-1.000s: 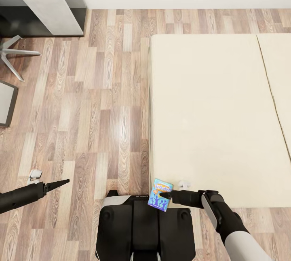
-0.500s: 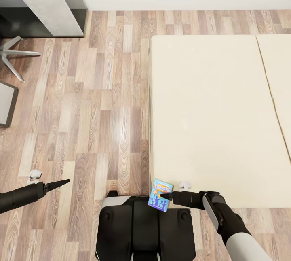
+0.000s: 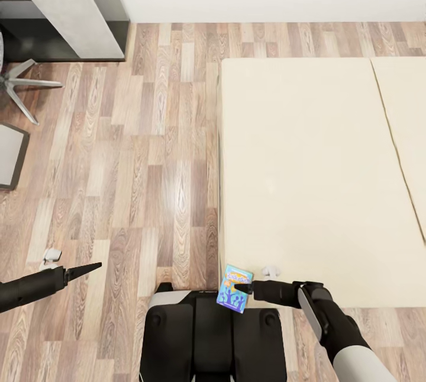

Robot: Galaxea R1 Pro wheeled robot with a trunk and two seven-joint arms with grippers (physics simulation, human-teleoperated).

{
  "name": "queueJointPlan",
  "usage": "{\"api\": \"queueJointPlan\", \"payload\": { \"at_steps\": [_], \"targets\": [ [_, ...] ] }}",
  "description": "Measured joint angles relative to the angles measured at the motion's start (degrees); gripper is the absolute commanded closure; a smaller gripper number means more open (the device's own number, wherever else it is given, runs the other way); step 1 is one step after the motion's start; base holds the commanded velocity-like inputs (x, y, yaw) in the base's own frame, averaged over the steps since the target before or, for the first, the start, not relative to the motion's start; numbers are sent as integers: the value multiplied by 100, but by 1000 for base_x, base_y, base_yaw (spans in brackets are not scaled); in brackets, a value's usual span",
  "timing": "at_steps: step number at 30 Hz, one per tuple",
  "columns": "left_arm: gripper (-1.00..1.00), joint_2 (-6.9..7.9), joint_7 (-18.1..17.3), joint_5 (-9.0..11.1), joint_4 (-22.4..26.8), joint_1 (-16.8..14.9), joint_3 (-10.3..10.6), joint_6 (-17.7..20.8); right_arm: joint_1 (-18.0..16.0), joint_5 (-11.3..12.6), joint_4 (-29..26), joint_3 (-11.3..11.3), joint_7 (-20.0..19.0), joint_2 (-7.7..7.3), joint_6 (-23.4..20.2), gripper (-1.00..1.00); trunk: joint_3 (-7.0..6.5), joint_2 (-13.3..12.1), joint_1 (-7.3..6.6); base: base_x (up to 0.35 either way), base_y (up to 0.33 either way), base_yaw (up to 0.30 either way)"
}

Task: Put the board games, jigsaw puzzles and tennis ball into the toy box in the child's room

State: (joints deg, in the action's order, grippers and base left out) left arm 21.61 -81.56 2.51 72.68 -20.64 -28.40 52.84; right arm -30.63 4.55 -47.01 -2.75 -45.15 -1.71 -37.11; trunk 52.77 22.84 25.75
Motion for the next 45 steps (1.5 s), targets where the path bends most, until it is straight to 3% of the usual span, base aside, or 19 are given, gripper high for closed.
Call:
{"api": "queueJointPlan", "payload": {
  "at_steps": [11, 20, 32, 45],
  "targets": [
    [-100, 0, 0, 0, 0, 0, 0, 0, 422, -1, -680, -175, -341, -17, -47, -100, -101, 0, 0, 0, 0, 0],
    [-100, 0, 0, 6, 0, 0, 2, 0, 705, -3, -799, -433, -503, -29, -57, -100, -183, 0, 0, 0, 0, 0],
    [-100, 0, 0, 8, 0, 0, 2, 0, 875, 2, -823, -541, -816, -56, 3, -100, -236, 0, 0, 0, 0, 0],
    [-100, 0, 0, 8, 0, 0, 2, 0, 1184, 9, -1181, -1030, -1132, -67, 128, -100, -241, 0, 0, 0, 0, 0]
  ]
}}
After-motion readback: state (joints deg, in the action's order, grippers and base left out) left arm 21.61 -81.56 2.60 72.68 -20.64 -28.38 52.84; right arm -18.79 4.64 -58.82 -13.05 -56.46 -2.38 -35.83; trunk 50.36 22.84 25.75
